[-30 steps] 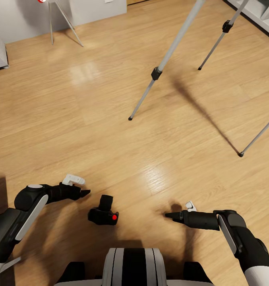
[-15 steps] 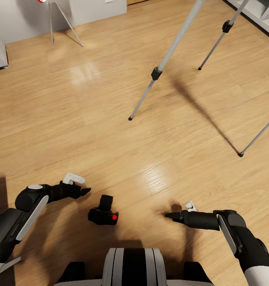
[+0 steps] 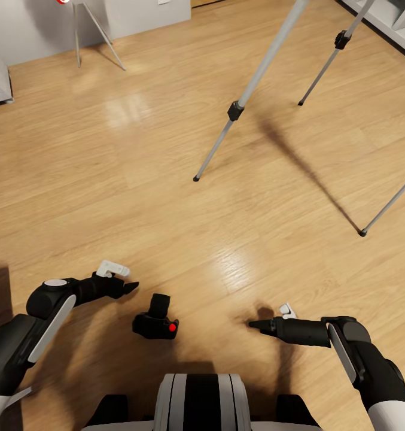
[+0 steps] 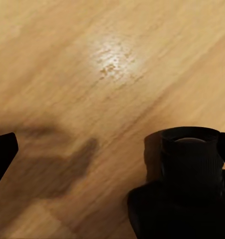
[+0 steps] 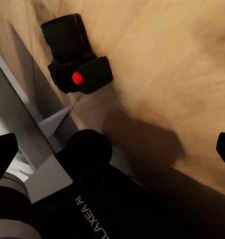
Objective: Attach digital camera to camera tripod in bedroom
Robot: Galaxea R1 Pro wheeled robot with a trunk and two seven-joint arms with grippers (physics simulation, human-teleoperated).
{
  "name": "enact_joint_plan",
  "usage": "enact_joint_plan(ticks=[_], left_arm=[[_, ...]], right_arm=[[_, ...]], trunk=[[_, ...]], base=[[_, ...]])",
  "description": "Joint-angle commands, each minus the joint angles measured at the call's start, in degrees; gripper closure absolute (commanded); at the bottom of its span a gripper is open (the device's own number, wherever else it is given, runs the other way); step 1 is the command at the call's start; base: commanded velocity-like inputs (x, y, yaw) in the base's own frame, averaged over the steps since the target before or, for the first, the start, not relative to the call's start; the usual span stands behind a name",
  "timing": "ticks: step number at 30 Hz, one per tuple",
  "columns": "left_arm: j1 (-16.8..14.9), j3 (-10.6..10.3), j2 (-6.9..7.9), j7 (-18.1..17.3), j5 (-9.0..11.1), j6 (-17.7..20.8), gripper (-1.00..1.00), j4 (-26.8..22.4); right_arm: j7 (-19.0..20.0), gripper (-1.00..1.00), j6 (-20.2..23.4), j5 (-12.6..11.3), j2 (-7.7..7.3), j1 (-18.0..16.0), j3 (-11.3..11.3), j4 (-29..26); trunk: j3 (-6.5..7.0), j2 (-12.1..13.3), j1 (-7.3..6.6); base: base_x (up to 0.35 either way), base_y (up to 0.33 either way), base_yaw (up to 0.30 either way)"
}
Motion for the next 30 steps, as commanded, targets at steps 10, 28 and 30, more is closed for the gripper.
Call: enact_joint_plan(ticks=[10,28,30], left_arm=[[0.0,-1.7,4.11,-1.0,-0.2,0.3,-1.0,2.2],[0.0,-4.1,7.15,-20.7,-1.1,-5.6,-1.0,7.6],[0.0,-4.2,7.17,-20.8,-2.2,-6.2,-1.0,7.6]], right_arm=[[0.0,-1.0,0.4,-0.4,-0.01,0.0,0.0,0.0],[0.0,-1.0,0.4,-0.4,-0.01,0.0,-0.1,0.0],[0.0,-1.0,0.4,-0.4,-0.01,0.0,-0.1,0.0]], trunk=[[-0.03,0.0,-0.01],[-0.03,0.0,-0.01],[-0.03,0.0,-0.01]], base=[[0.0,0.0,0.0],[0.0,0.0,0.0],[0.0,0.0,0.0]])
